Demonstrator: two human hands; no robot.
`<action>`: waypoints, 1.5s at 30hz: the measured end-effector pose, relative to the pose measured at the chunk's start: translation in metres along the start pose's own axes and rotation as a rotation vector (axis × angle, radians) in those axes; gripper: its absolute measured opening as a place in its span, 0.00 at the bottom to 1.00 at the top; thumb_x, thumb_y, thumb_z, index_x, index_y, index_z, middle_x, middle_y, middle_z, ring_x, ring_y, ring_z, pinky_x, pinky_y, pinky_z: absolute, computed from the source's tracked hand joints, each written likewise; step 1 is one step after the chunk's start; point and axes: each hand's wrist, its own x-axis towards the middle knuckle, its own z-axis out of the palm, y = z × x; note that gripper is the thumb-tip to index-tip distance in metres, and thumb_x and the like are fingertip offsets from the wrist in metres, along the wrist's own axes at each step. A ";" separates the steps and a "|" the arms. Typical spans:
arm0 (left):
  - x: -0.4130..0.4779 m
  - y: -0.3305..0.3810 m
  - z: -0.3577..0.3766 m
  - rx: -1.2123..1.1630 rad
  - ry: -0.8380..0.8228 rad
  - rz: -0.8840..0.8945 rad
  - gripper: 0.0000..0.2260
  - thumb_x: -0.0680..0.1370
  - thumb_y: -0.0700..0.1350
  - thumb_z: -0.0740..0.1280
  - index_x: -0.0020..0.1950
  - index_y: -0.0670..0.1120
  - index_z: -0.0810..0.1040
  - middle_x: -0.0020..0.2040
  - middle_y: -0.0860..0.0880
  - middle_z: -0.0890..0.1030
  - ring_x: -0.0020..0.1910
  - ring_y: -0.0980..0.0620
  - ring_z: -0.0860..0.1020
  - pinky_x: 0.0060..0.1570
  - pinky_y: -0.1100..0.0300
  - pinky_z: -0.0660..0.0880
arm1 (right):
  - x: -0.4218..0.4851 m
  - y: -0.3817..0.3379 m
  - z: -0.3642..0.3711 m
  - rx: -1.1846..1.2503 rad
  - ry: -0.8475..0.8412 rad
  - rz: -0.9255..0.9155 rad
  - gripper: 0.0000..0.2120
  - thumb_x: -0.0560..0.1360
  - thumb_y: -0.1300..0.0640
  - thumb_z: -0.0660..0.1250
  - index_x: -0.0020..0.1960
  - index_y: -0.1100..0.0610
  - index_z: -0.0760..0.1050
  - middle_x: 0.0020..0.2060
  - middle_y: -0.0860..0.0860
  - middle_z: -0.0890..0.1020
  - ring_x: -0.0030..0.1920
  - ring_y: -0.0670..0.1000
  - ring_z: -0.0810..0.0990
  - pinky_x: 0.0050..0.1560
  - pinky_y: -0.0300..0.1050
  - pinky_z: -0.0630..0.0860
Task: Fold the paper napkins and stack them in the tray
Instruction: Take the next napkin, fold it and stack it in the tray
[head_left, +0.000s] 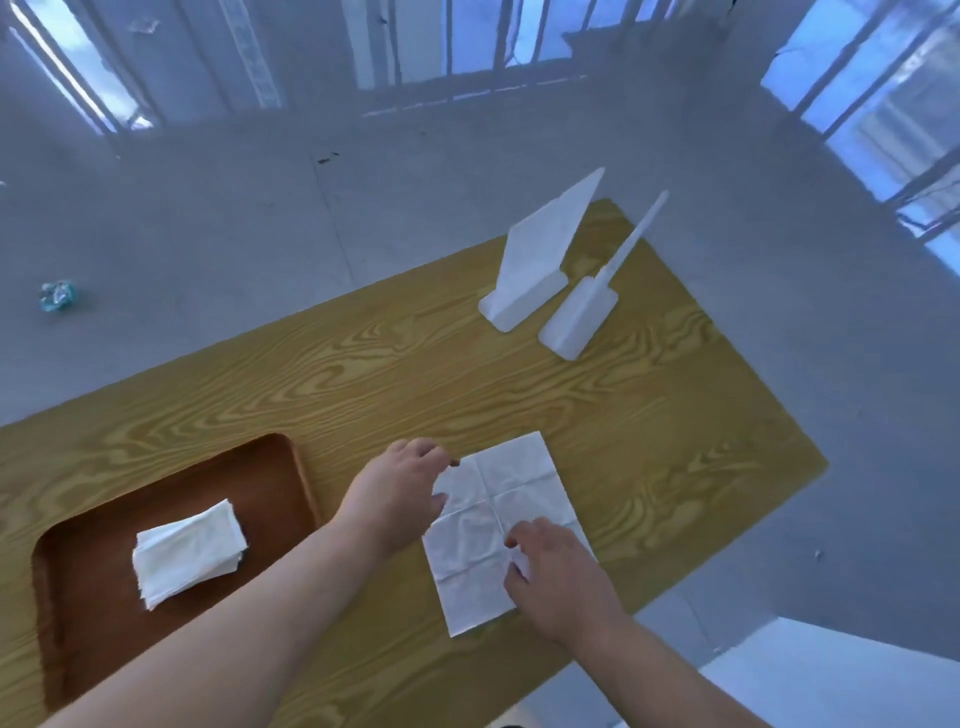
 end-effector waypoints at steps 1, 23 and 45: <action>0.010 0.007 0.004 0.081 -0.013 0.077 0.21 0.80 0.52 0.67 0.74 0.58 0.73 0.75 0.55 0.73 0.74 0.49 0.69 0.71 0.52 0.70 | -0.002 0.011 -0.001 -0.018 -0.017 -0.033 0.17 0.80 0.48 0.59 0.67 0.49 0.73 0.61 0.48 0.77 0.61 0.52 0.74 0.58 0.47 0.75; 0.032 0.069 0.044 -0.375 -0.098 -0.390 0.10 0.75 0.53 0.72 0.41 0.50 0.77 0.41 0.55 0.80 0.38 0.53 0.77 0.37 0.58 0.73 | 0.015 0.081 -0.015 0.004 0.087 0.160 0.17 0.77 0.42 0.68 0.59 0.50 0.70 0.56 0.48 0.77 0.57 0.51 0.75 0.52 0.45 0.76; -0.152 -0.083 -0.121 -1.598 0.398 -0.412 0.40 0.66 0.42 0.82 0.74 0.49 0.70 0.60 0.41 0.87 0.56 0.37 0.86 0.49 0.37 0.84 | 0.049 -0.165 -0.077 1.272 -0.186 -0.059 0.41 0.75 0.64 0.76 0.82 0.47 0.62 0.64 0.52 0.85 0.61 0.51 0.85 0.56 0.46 0.81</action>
